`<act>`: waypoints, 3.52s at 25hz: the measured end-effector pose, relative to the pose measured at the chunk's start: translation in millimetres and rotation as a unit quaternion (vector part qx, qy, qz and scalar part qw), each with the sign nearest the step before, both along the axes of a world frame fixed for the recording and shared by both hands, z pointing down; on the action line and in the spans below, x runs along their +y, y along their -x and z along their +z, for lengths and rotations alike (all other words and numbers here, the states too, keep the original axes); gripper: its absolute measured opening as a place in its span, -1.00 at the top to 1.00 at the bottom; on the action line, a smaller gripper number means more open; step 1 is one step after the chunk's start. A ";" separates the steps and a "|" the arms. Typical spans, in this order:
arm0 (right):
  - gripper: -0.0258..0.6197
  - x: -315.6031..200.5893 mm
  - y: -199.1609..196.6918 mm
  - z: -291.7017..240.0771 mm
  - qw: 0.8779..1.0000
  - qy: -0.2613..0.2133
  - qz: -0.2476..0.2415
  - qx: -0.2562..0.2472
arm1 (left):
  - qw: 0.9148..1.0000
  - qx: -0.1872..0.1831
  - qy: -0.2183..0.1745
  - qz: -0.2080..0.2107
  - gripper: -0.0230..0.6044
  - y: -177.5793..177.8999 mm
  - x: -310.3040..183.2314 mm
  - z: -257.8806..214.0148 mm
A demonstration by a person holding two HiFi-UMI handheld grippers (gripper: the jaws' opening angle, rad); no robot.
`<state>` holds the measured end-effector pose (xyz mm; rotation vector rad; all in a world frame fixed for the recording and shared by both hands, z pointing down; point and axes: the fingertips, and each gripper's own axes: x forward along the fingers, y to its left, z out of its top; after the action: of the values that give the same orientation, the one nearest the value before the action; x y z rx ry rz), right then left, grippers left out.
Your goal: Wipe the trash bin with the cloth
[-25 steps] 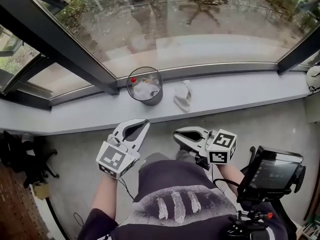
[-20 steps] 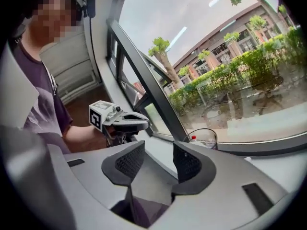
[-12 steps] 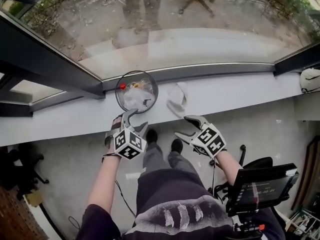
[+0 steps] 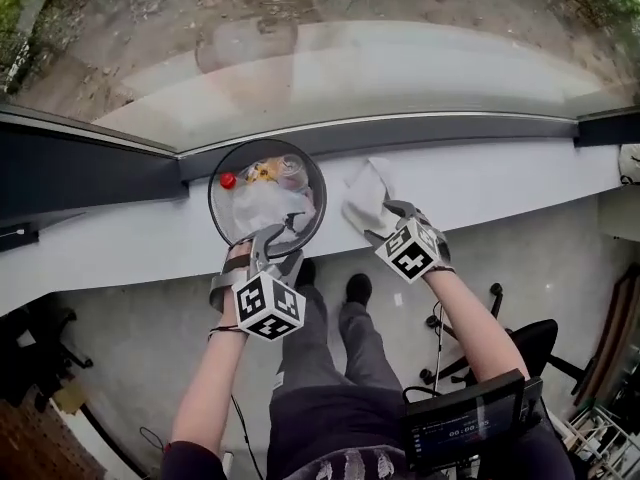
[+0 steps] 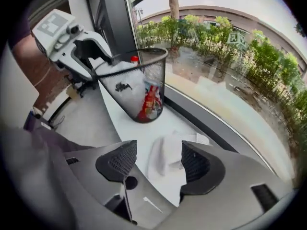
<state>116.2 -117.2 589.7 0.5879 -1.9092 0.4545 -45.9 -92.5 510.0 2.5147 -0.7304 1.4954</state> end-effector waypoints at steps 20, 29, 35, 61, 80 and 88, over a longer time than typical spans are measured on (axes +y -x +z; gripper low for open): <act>0.79 -16.8 8.9 28.7 0.991 -0.007 0.063 -0.121 | 0.974 0.214 0.004 -0.081 0.52 18.3 -13.6 -108.0; 0.79 -91.8 58.1 -44.5 0.977 -0.081 0.039 -0.194 | 0.910 0.254 -0.054 -0.324 0.52 144.0 -99.1 -56.3; 0.79 -51.9 83.5 -10.5 0.986 -0.013 -0.024 -0.165 | 0.871 0.308 -0.035 -0.381 0.53 150.5 -100.4 -42.2; 0.78 -67.0 78.3 -56.7 0.987 -0.102 -0.043 -0.117 | 0.896 0.277 0.083 -0.336 0.25 136.4 -88.5 -15.2; 0.78 51.5 135.6 -56.1 0.969 0.055 -0.137 -0.198 | 0.696 0.403 0.228 -0.549 0.41 151.5 -26.2 -2.0; 0.78 -47.2 90.4 -77.2 0.982 -0.044 -0.027 -0.180 | 0.680 0.405 0.275 -0.546 0.01 100.5 9.2 11.6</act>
<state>25.8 -164.3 512.5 0.5357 -2.2947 0.4672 -146.5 -83.3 521.6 1.4082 -1.0417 0.0717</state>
